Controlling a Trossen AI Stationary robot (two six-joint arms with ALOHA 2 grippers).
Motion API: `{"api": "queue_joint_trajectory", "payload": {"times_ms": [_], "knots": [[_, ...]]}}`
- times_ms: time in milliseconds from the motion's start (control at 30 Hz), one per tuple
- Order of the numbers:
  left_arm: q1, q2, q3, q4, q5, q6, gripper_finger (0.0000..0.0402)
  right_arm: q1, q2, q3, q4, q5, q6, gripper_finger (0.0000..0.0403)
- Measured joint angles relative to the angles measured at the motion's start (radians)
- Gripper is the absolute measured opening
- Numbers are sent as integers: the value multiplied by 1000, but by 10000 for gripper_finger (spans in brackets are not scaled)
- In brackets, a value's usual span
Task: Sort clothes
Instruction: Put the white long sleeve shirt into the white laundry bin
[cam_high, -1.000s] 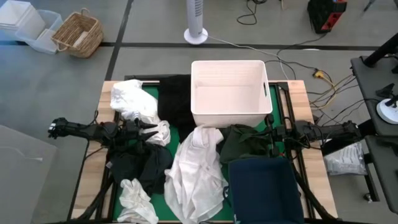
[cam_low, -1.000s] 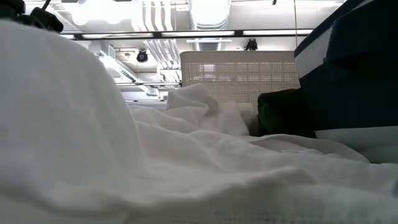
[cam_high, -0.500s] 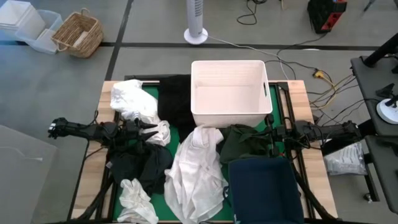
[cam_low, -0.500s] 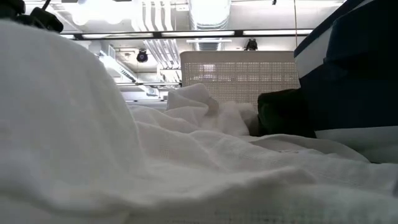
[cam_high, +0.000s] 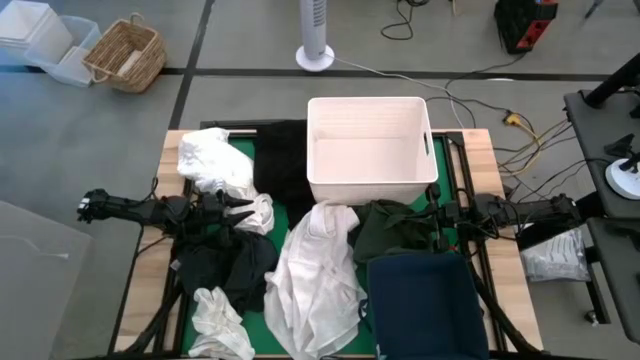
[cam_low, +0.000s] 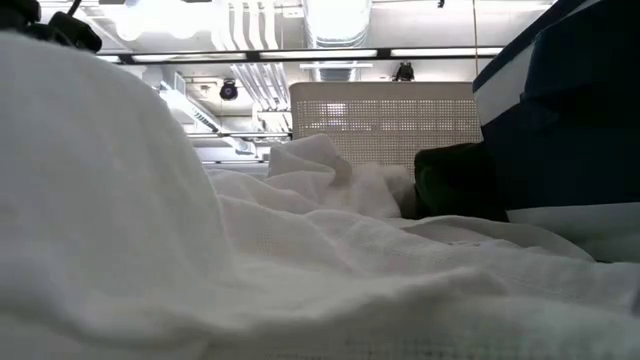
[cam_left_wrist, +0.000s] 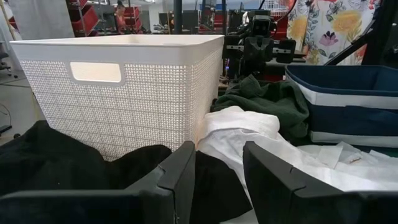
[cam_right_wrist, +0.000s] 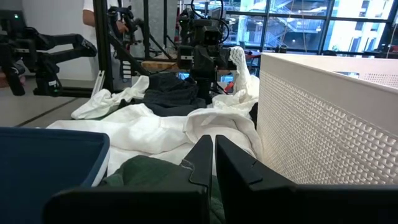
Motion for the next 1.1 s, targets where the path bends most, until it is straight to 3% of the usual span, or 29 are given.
{"api": "queue_joint_trajectory", "payload": {"times_ms": [167,433,533,633,933,1100], "knots": [[0,0,0,38,2,-187,116,0,0,0,0,0,0,12],[0,0,0,286,-1,-197,116,0,0,0,0,0,1,12],[-1,0,0,356,-1,-282,116,0,0,0,0,0,-1,12],[0,0,0,358,0,-361,116,0,0,0,0,0,0,12],[0,0,0,376,0,-348,116,0,0,0,1,0,4,12],[0,-2,2,369,-11,-416,116,1,0,2,4,38,160,12]]}}
